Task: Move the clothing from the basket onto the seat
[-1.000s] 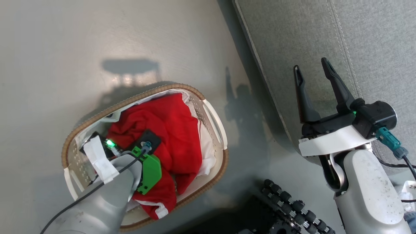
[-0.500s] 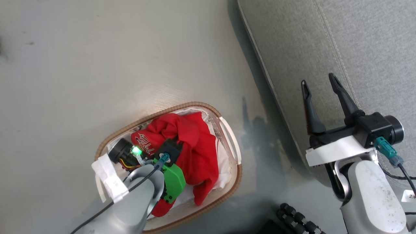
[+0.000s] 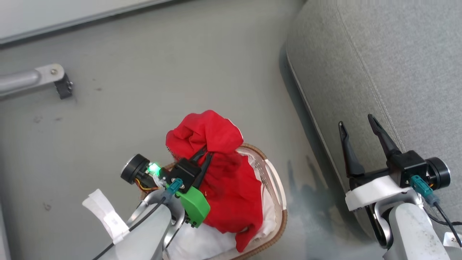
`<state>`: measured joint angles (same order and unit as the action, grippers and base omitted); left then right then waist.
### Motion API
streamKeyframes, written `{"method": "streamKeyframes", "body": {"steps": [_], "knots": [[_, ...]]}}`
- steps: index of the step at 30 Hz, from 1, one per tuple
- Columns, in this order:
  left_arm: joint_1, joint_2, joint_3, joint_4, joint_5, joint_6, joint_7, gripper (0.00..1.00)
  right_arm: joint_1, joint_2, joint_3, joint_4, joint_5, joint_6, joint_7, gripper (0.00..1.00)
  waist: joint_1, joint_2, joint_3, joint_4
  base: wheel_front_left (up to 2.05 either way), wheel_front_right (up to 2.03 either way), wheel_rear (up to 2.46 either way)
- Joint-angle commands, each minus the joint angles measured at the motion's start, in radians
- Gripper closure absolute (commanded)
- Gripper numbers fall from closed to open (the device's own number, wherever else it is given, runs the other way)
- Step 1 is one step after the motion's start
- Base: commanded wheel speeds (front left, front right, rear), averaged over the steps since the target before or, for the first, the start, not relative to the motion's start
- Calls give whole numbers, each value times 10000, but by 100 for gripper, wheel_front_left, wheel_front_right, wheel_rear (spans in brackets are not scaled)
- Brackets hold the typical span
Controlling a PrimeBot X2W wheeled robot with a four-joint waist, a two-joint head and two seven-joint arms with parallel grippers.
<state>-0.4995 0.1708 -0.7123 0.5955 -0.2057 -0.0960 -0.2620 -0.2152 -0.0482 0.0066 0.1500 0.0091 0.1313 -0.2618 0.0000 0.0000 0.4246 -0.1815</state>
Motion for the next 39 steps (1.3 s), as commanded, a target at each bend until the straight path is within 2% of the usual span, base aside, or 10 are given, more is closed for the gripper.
{"method": "streamKeyframes", "body": {"steps": [1,12,19,26,39], "knots": [[174,119,87,-219,-97,-11,-41,100,204,-38,-32,55,-102,-10,-49,0,0,0,-973,575,0,0,0],[-706,669,-50,-494,123,-215,-32,100,727,-37,165,197,-357,-10,-49,0,0,0,-2495,797,0,0,0],[-1786,775,-218,-665,-43,-297,203,100,990,-37,496,283,-363,-10,-49,0,0,0,-3250,896,0,0,0],[-2786,437,-229,-996,-1055,-339,590,100,911,-36,864,379,-255,-10,-49,0,0,0,-3651,986,0,0,0],[-4545,493,-907,-1370,-2418,-340,1260,100,287,-37,1759,366,-318,-10,-49,0,0,0,-4024,1126,0,0,0]]}}
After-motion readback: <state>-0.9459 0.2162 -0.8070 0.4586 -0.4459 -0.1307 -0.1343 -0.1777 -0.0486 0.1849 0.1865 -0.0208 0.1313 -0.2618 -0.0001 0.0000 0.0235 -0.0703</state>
